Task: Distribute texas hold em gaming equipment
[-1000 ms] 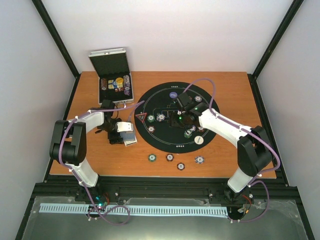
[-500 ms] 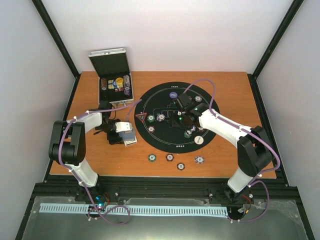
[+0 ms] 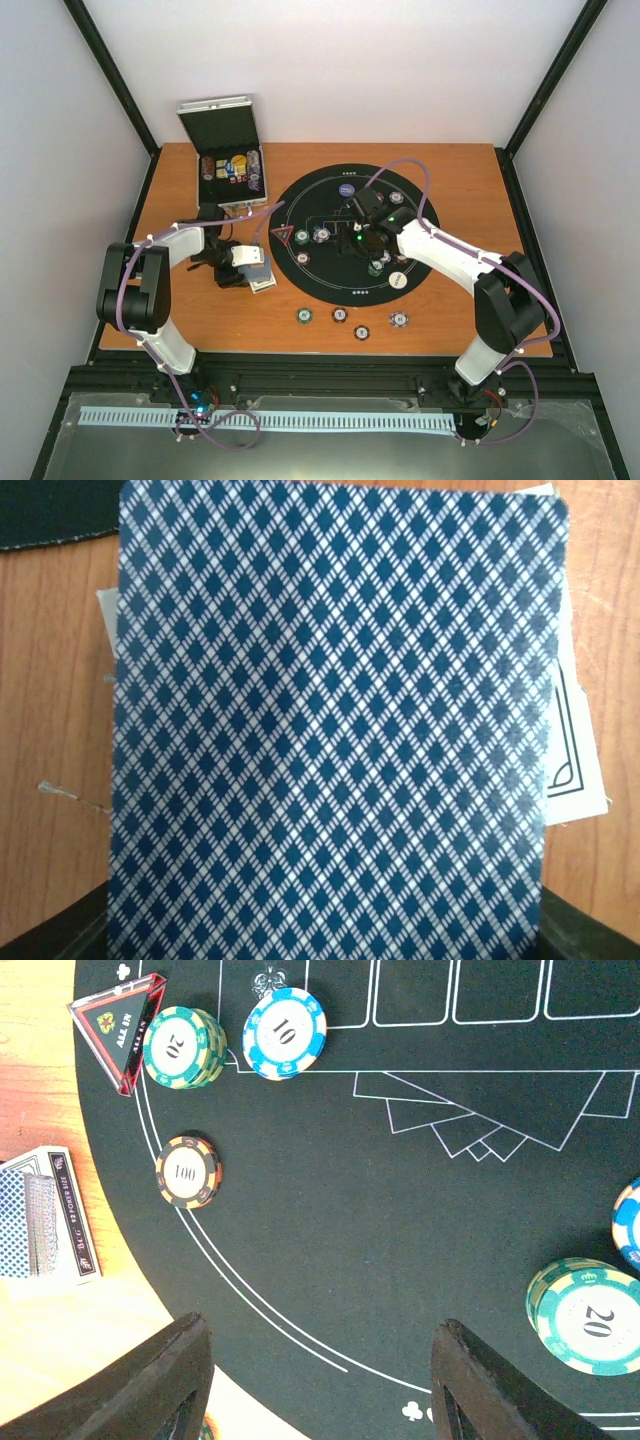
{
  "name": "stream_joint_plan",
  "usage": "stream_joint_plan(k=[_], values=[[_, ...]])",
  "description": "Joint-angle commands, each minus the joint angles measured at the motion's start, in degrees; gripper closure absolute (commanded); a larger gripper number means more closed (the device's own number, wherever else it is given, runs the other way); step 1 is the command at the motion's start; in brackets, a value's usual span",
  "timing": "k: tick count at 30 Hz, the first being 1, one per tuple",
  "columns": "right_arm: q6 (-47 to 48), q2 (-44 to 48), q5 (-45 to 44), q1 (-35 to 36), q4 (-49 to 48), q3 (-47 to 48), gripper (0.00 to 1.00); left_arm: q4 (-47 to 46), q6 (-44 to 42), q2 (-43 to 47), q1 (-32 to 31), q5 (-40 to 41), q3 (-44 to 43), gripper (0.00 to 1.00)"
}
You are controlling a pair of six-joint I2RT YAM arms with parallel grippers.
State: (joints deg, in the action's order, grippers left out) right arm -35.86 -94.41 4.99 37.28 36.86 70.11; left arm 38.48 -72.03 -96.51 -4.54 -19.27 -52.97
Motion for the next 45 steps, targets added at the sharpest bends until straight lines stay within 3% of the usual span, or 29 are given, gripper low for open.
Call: stream_joint_plan(k=[1, 6, 10, 17, 25, 35, 40, 45], values=[[-0.7, 1.8, 0.3, 0.8, -1.2, -0.7, 0.40, -0.1, -2.6, 0.9, 0.2, 2.0, 0.7, 0.47], [-0.8, 1.8, 0.6, 0.9, -1.4, -0.9, 0.41, 0.6, -3.0, 1.9, 0.4, 2.6, 0.7, 0.53], [-1.1, 2.2, 1.3, 0.9, -2.3, -1.3, 0.41, 1.8, -3.1, 3.2, 0.8, 2.4, 0.1, 0.74], [-2.2, 2.8, 4.0, 0.9, -4.6, -2.2, 0.41, 5.4, -2.2, 4.5, 0.9, 1.9, -1.9, 0.91], [-8.0, 5.2, 13.9, 0.9, -14.8, -5.9, 0.40, 14.1, 0.2, 9.4, 0.9, -4.3, -7.5, 0.94], [-22.7, 5.1, 28.2, 5.3, -42.2, -13.0, 0.28, 21.3, 6.3, 15.1, -4.1, -9.1, -12.4, 0.99], [-28.1, 4.7, 29.5, 7.7, -52.2, -15.5, 0.26, 24.8, 9.2, 15.6, -6.0, -12.0, -17.1, 0.99], [-30.2, 4.7, 29.6, 8.9, -55.1, -16.0, 0.26, 26.1, 11.0, 17.2, -7.0, -14.0, -19.1, 0.99]])
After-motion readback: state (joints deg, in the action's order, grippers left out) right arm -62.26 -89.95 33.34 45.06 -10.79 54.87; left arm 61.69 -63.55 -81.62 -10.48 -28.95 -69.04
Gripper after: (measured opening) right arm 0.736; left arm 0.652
